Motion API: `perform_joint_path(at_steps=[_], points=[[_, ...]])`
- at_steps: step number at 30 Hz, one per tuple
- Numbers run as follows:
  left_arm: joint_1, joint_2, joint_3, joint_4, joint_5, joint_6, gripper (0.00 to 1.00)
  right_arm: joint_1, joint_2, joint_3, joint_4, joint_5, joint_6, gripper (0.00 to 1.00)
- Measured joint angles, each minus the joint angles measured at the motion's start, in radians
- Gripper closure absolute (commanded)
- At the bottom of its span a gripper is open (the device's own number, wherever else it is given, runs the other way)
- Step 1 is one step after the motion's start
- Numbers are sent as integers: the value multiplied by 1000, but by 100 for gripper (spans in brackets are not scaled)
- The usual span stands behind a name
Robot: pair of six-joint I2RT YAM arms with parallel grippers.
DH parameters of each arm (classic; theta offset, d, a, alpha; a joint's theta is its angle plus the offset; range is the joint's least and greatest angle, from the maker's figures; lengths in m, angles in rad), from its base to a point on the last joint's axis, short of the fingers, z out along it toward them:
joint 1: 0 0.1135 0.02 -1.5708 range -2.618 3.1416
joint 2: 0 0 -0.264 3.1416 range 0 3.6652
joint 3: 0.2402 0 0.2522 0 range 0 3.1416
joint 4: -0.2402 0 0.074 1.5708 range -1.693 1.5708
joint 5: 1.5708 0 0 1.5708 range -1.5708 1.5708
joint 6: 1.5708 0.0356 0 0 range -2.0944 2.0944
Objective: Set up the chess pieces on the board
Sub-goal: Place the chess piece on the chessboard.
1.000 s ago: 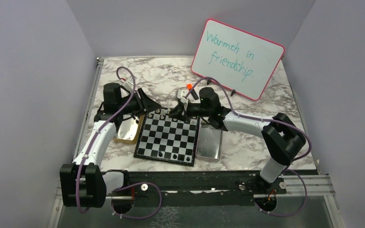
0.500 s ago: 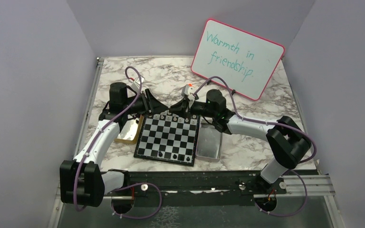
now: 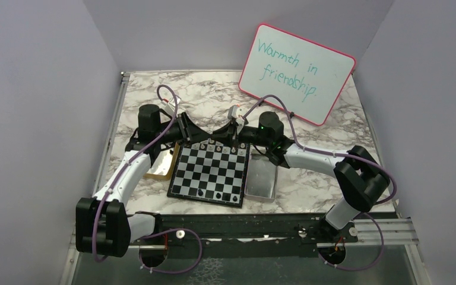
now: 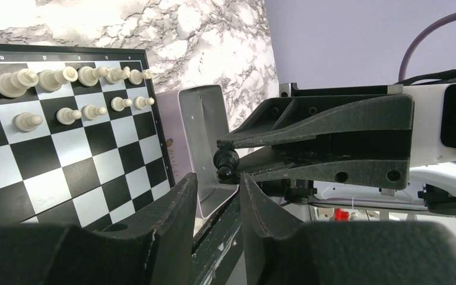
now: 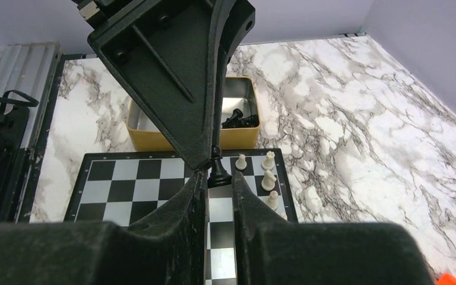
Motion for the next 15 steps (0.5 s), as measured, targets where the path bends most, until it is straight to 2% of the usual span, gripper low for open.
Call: perform_joint_path(at_steps=[8,12,15], points=[[-4,1,-12,37,0,-33,71,0,-4,-6,2,-7,2,87],[-14,1,-14,55,0,-47,79,0,-4,-8,2,-16,2,87],[-22,2,-16,66,0,-57,89,0,-4,-11,2,-20,3,86]])
